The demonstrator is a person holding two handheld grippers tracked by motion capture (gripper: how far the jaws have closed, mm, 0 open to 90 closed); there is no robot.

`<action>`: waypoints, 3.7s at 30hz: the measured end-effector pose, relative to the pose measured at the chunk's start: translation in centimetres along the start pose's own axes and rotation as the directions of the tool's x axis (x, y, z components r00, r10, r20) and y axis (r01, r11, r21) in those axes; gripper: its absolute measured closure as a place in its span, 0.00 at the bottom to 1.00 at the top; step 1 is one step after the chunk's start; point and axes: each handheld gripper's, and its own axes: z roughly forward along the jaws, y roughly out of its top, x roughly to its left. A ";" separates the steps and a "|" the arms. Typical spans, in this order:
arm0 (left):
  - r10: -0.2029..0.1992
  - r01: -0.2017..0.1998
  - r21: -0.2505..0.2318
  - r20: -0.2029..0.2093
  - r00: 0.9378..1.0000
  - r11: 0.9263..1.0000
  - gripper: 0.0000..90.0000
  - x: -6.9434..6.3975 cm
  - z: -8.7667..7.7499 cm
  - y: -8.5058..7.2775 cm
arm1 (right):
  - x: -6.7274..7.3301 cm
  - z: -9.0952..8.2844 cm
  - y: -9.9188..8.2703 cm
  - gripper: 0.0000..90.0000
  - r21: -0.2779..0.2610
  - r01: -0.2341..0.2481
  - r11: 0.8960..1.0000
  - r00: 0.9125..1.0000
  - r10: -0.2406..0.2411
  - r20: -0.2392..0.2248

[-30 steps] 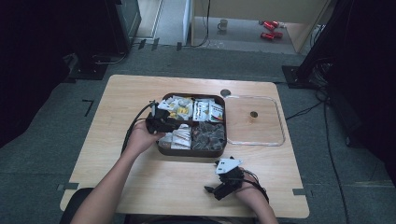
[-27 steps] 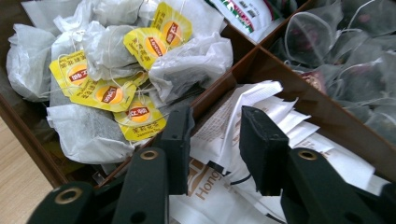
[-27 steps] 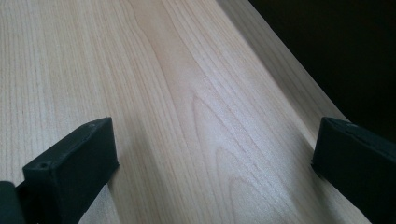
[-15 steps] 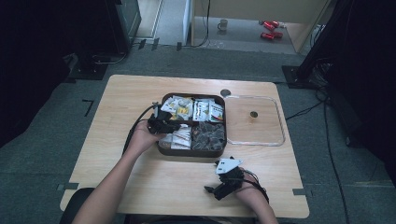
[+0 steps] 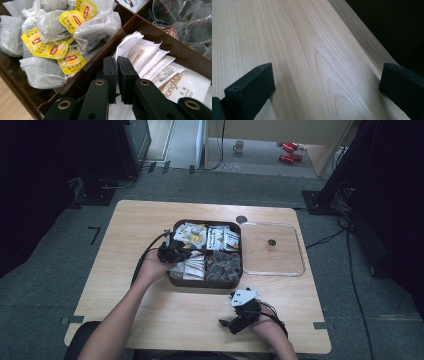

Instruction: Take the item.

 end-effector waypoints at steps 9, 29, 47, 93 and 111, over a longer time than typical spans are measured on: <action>-0.026 0.026 -0.013 0.028 0.999 1.000 0.98 0.4 -0.8 0.2 | 0.0 0.0 0.0 0.00 0.000 0.000 1.000 1.000 0.000 0.000; -0.060 0.063 -0.079 0.048 0.997 0.995 0.98 0.7 -4.7 -0.1 | 0.0 0.0 0.0 0.00 0.000 0.000 1.000 1.000 0.000 0.000; -0.135 0.139 -0.135 0.034 0.990 0.981 0.98 2.3 -7.9 -1.8 | 0.0 0.0 -0.1 0.00 0.000 0.001 1.000 1.000 -0.001 0.001; -0.237 0.237 -0.013 -0.101 0.966 0.971 0.94 7.5 -3.7 -6.8 | 0.0 0.0 0.0 0.00 0.001 0.002 1.000 1.000 -0.002 -0.002; -0.320 0.319 -0.024 -0.057 0.946 0.947 0.66 8.1 -3.0 -7.1 | 0.1 0.0 0.0 0.00 0.000 0.001 1.000 1.000 -0.001 0.000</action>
